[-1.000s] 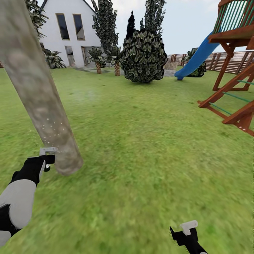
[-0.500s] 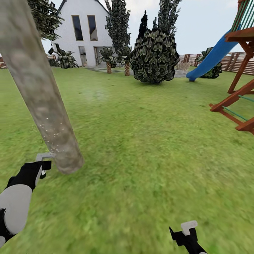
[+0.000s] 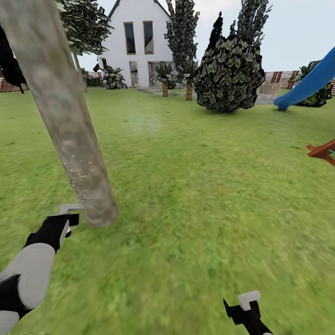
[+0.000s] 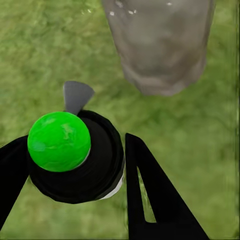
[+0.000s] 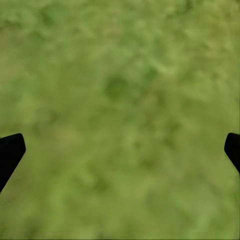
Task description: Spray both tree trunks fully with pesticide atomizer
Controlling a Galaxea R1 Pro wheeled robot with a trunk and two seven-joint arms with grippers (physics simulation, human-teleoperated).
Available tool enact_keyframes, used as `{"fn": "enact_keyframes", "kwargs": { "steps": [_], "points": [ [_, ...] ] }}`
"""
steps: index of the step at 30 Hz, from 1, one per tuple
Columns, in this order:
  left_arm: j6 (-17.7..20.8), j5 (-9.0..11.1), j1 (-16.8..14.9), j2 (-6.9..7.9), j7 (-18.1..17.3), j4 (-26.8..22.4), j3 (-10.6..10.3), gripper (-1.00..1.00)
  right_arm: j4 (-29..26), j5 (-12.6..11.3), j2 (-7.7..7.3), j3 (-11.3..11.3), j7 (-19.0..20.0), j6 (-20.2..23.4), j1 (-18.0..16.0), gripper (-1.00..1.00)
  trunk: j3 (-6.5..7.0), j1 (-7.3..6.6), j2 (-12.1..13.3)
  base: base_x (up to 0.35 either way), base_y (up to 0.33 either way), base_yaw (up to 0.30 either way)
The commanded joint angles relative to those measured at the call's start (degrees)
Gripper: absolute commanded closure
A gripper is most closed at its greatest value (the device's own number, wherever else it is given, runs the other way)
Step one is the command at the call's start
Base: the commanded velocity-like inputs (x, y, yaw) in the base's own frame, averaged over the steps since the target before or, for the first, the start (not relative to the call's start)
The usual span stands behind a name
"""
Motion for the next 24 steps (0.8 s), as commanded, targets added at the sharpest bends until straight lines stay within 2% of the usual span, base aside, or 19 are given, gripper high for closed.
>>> {"fn": "enact_keyframes", "kwargs": {
  "steps": [1, 7, 14, 19, 24],
  "points": [
    [0.2, -0.4, -0.1, -0.37, 0.0, -0.1, 0.2, 1.0, 0.0, 0.1, -0.02, 0.0, 0.2, -0.2, 0.0, -1.0, -0.05, 0.01, 0.0, 0.199, -0.227, 0.276],
    [0.3, -0.8, -0.1, -0.53, 0.0, -0.9, 0.3, 1.0, 0.0, 0.1, -0.02, 0.0, 0.2, -0.2, 0.0, -1.0, -0.05, 0.01, 0.0, 0.2, -0.227, 0.239],
    [0.3, -1.0, -0.1, -0.39, 0.0, -0.8, 0.2, 1.0, 0.0, 0.1, -0.02, 0.0, 0.2, -0.2, 0.0, -1.0, -0.05, 0.01, 0.0, 0.171, -0.232, 0.011],
    [0.3, -1.1, 0.0, -0.06, 0.0, -0.3, 0.4, 1.0, 0.0, 0.1, -0.02, 0.0, 0.2, -0.2, 0.0, -1.0, -0.05, 0.01, 0.0, 0.016, -0.269, 0.038],
    [0.4, -1.1, 2.6, 0.66, 0.0, -0.8, 0.6, 1.0, 0.0, 0.1, -0.02, 0.0, 0.2, -0.2, 0.0, -1.0, -0.05, 0.01, 0.0, 0.032, -0.272, 0.255]
  ]
}}
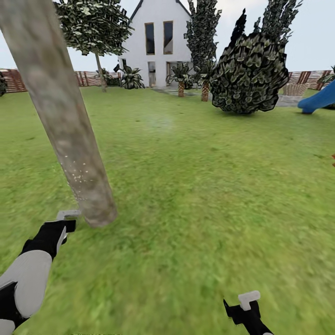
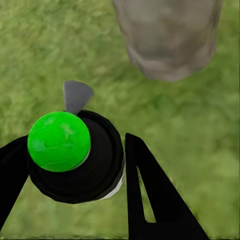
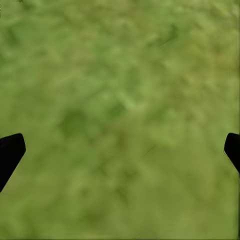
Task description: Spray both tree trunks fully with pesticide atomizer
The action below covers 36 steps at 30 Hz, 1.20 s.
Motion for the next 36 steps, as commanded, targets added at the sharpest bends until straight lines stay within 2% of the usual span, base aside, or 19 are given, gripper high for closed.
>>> {"fn": "enact_keyframes", "kwargs": {
  "steps": [1, 11, 23, 28, 32, 36],
  "points": [
    [0.2, -0.2, 0.1, -0.09, -0.1, 0.0, 0.2, 1.0, 0.0, 0.1, -0.02, 0.0, 0.2, -0.1, 0.0, -1.0, -0.05, 0.0, 0.0, 0.113, -0.271, 0.274],
    [0.1, -0.2, 0.2, -0.85, -0.1, 0.0, 0.1, 1.0, 0.0, 0.1, -0.02, 0.0, 0.2, -0.1, 0.0, -1.0, -0.05, 0.0, 0.0, 0.201, -0.219, 0.255],
    [0.0, 0.0, 0.2, -0.95, 0.0, 0.4, 0.2, 1.0, 0.0, 0.1, -0.11, 0.0, 0.2, -0.1, 0.0, -1.0, -0.05, 0.0, 0.0, 0.189, -0.208, 0.01],
    [0.0, 0.1, 2.1, -0.84, 0.0, 0.0, 0.2, 1.0, 0.0, 0.1, -0.03, 0.0, 0.2, -0.2, 0.0, -1.0, -0.05, 0.0, 0.0, 0.005, -0.272, 0.091],
    [-0.1, 0.3, 3.2, -1.05, 3.0, 0.5, 0.1, 1.0, 0.0, 0.1, -0.02, 0.0, 0.2, -0.1, 0.0, -1.0, -0.05, 0.0, 0.0, 0.027, -0.274, 0.263],
    [-0.1, 0.4, 3.2, -1.29, 3.6, 0.6, 0.1, 1.0, 0.0, 0.1, -0.02, 0.0, 0.2, -0.1, 0.0, -1.0, -0.05, 0.0, 0.0, 0.129, -0.27, 0.276]
  ]
}}
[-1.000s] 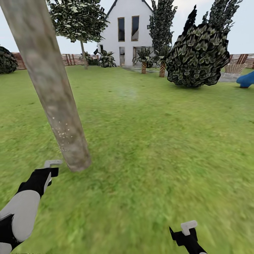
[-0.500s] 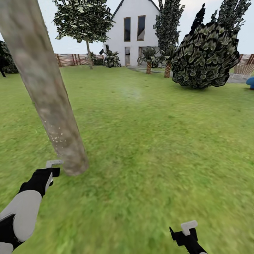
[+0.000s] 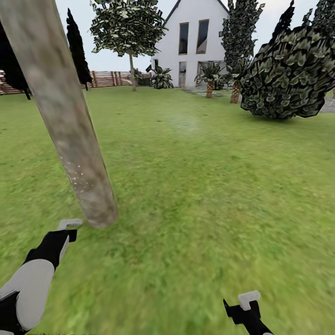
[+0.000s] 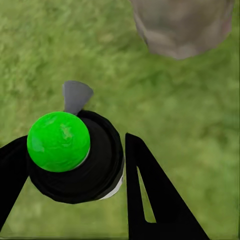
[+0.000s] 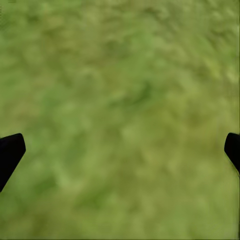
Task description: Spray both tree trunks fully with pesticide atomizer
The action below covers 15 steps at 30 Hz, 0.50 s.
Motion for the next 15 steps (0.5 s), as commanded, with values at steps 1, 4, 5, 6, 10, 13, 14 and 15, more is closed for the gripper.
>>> {"fn": "enact_keyframes", "kwargs": {
  "steps": [1, 4, 5, 6, 10, 13, 14, 15],
  "points": [
    [0.2, -0.1, -0.1, -0.07, 0.0, -0.1, 0.2, 1.0, 0.0, 0.1, -0.02, 0.0, 0.2, -0.2, 0.0, -1.0, -0.05, 0.0, 0.0, 0.147, -0.268, 0.277],
    [0.1, -0.1, 0.0, -0.09, 0.0, -0.1, 0.3, 1.0, 0.0, 0.1, -0.03, 0.0, 0.2, -0.2, 0.0, -1.0, -0.05, 0.0, 0.0, 0.149, -0.268, 0.277],
    [0.2, -0.1, 0.0, -0.09, 0.0, -0.1, 0.3, 1.0, 0.0, 0.1, -0.03, 0.0, 0.2, -0.2, 0.0, -1.0, -0.05, 0.0, 0.0, 0.136, -0.268, 0.276],
    [0.2, -0.1, 0.0, -0.11, 0.0, -0.1, 0.3, 1.0, 0.0, 0.1, -0.03, 0.0, 0.2, -0.2, 0.0, -1.0, -0.05, 0.0, 0.0, 0.129, -0.268, 0.271],
    [0.2, -0.1, 0.0, -0.17, 0.0, -0.1, 0.3, 1.0, 0.0, 0.1, -0.02, 0.0, 0.2, -0.1, 0.0, -1.0, -0.05, 0.0, 0.0, 0.119, -0.268, 0.107],
    [0.2, -0.1, 0.0, -0.12, 0.1, -0.1, 0.3, 1.0, 0.0, 0.1, -0.03, 0.0, 0.2, -0.1, 0.0, -1.0, -0.05, 0.0, 0.0, 0.117, -0.268, 0.006],
    [0.2, -0.1, 0.0, -0.11, 0.1, -0.1, 0.3, 1.0, 0.0, 0.1, -0.03, 0.0, 0.2, -0.2, 0.0, -1.0, -0.05, 0.0, 0.0, 0.118, -0.268, 0.001],
    [0.2, -0.1, 0.0, -0.1, 0.1, -0.2, 0.4, 1.0, 0.0, 0.1, -0.03, 0.0, 0.2, -0.1, 0.0, -1.0, -0.05, 0.0, 0.0, 0.117, -0.268, 0.0]
  ]
}}
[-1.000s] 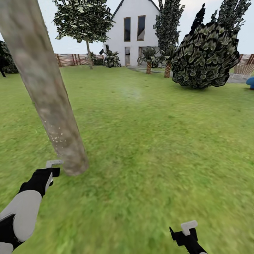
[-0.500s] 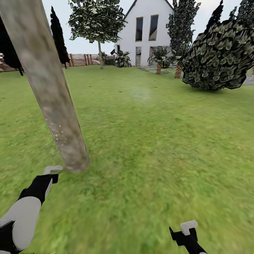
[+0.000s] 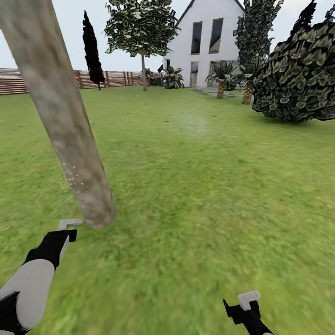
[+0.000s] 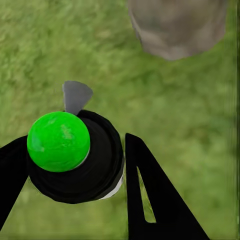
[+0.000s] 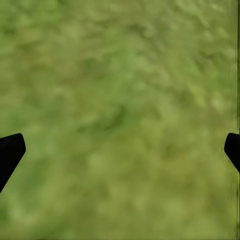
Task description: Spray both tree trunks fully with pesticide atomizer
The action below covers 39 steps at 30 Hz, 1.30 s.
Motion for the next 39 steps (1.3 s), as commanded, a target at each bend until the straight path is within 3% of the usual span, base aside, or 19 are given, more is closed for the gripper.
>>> {"fn": "enact_keyframes", "kwargs": {
  "steps": [1, 7, 17, 33, 39],
  "points": [
    [0.2, -0.2, -0.1, -0.03, 0.0, -0.2, 0.2, 1.0, 0.0, 0.0, -0.01, 0.0, 0.2, -0.2, 0.0, -1.0, -0.05, 0.0, 0.0, 0.117, -0.268, 0.0],
    [0.3, -0.2, 0.0, -0.03, 0.0, -0.5, 0.2, 1.0, 0.1, 0.1, -0.01, 0.0, 0.2, -0.1, 0.0, -1.0, -0.05, 0.0, 0.0, 0.118, -0.268, 0.017],
    [0.0, -0.3, 1.0, 0.61, 0.2, 0.1, 0.5, 1.0, 0.0, 0.1, -0.01, 0.0, 0.2, -0.2, 0.0, -1.0, -0.05, 0.0, 0.0, 0.136, -0.26, 0.258],
    [0.3, -0.1, 1.4, 0.07, -0.1, 1.0, 1.2, 1.0, 0.0, 0.1, -0.12, -0.1, 0.0, -0.1, 0.0, -1.0, -0.05, 0.0, 0.0, 0.237, -0.189, 0.043],
    [0.3, -0.1, 1.4, -0.11, -0.2, 1.1, 1.1, 1.0, 0.0, 0.0, -0.1, -0.1, 0.0, -0.1, 0.0, -1.0, -0.05, 0.0, 0.0, 0.197, -0.21, 0.232]
  ]
}}
